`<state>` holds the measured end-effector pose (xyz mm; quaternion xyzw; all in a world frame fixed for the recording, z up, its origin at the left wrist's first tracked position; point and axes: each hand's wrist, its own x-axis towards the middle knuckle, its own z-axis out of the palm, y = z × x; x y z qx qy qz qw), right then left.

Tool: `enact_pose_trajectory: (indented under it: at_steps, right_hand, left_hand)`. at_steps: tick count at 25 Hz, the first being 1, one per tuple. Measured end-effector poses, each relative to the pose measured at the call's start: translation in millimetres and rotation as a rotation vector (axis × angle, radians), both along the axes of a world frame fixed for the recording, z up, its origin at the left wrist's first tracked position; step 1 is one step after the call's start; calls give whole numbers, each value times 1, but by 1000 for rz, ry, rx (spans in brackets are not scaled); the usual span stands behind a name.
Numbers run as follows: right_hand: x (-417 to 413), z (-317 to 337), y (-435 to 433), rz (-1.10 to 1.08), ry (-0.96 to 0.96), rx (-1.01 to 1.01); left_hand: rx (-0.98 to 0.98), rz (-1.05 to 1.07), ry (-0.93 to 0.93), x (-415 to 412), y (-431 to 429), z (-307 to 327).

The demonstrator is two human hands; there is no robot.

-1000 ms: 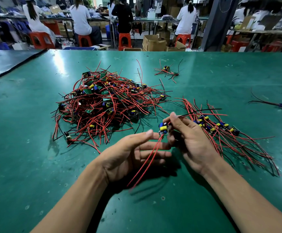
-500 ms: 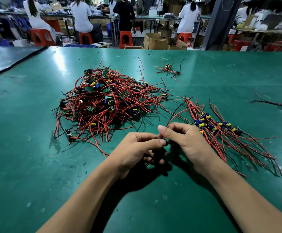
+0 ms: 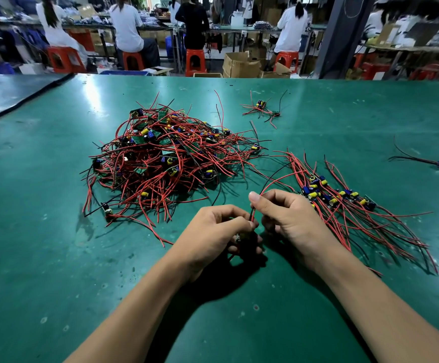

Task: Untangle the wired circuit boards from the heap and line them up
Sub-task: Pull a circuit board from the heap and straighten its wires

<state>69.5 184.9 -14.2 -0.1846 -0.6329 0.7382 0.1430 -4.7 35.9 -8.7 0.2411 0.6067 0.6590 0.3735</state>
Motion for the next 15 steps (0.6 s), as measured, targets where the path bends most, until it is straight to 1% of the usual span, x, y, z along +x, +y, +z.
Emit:
enact_pose_trajectory:
  at_steps: [4, 8, 11, 13, 15]
  right_hand:
    - [3, 3, -2, 78, 24, 78]
    - [4, 3, -4, 146, -26, 193]
    - [3, 1, -1, 113, -89, 228]
    - [2, 0, 3, 53, -113, 199]
    - [1, -1, 6, -23, -100, 156]
  left_hand:
    - [28, 56, -10, 1, 4, -4]
    - [13, 101, 90, -1, 4, -9]
    - [-37, 105, 143, 0, 4, -10]
    - [-73, 104, 186, 0, 5, -10]
    - [-78, 93, 159, 0, 5, -8]
